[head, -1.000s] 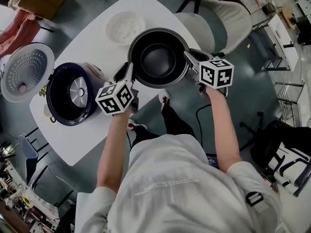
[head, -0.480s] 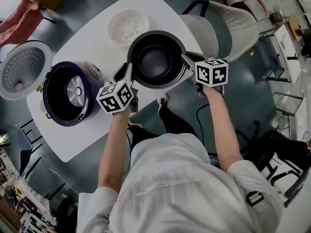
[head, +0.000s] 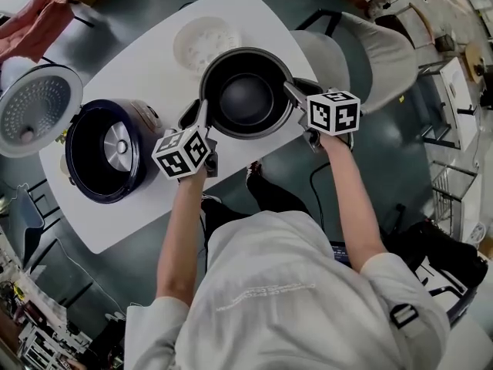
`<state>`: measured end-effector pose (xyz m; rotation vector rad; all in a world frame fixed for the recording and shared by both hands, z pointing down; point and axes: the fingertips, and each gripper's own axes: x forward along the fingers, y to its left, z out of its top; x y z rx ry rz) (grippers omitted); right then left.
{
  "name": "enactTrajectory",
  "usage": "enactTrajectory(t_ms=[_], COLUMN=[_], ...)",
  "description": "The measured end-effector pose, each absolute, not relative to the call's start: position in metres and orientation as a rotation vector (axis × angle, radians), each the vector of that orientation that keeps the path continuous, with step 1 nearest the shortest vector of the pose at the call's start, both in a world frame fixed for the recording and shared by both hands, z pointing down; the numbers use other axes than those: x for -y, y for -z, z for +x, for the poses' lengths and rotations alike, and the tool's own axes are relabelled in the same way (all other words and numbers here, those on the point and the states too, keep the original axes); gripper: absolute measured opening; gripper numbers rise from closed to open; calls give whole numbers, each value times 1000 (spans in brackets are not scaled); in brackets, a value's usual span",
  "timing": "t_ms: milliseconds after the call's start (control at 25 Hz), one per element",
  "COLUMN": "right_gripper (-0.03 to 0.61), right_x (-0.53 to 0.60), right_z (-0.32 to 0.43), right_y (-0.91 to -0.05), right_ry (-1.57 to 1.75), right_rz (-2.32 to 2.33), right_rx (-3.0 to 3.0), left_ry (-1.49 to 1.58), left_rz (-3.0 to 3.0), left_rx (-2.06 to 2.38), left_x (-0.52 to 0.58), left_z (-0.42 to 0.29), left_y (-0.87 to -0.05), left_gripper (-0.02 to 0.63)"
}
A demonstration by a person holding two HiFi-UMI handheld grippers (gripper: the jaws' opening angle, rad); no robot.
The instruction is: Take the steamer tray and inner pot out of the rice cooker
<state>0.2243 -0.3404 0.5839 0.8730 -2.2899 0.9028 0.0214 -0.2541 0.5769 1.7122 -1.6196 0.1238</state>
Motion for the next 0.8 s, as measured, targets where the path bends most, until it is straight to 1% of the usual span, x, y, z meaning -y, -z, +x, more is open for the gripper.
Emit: enactTrajectory(t_ms=[240, 400, 520, 800], right_gripper=[119, 145, 153, 189], right_x=[356, 363, 365, 368], right_z=[205, 195, 191, 200], right_y=[-584, -585, -586, -582], right_ry=[-882, -864, -853, -863], right_rz=[815, 774, 756, 809], right_rx=[2313, 2319, 2317, 2302], left_ry=[-149, -190, -176, -158], left_rz=[1685, 1682, 1666, 1687], left_rx=[1663, 1678, 1692, 1666], left_x=[265, 271, 272, 264], left_z=[10, 2, -1, 1], left_y=[-579, -581, -582, -575], left_gripper=[78, 84, 84, 87])
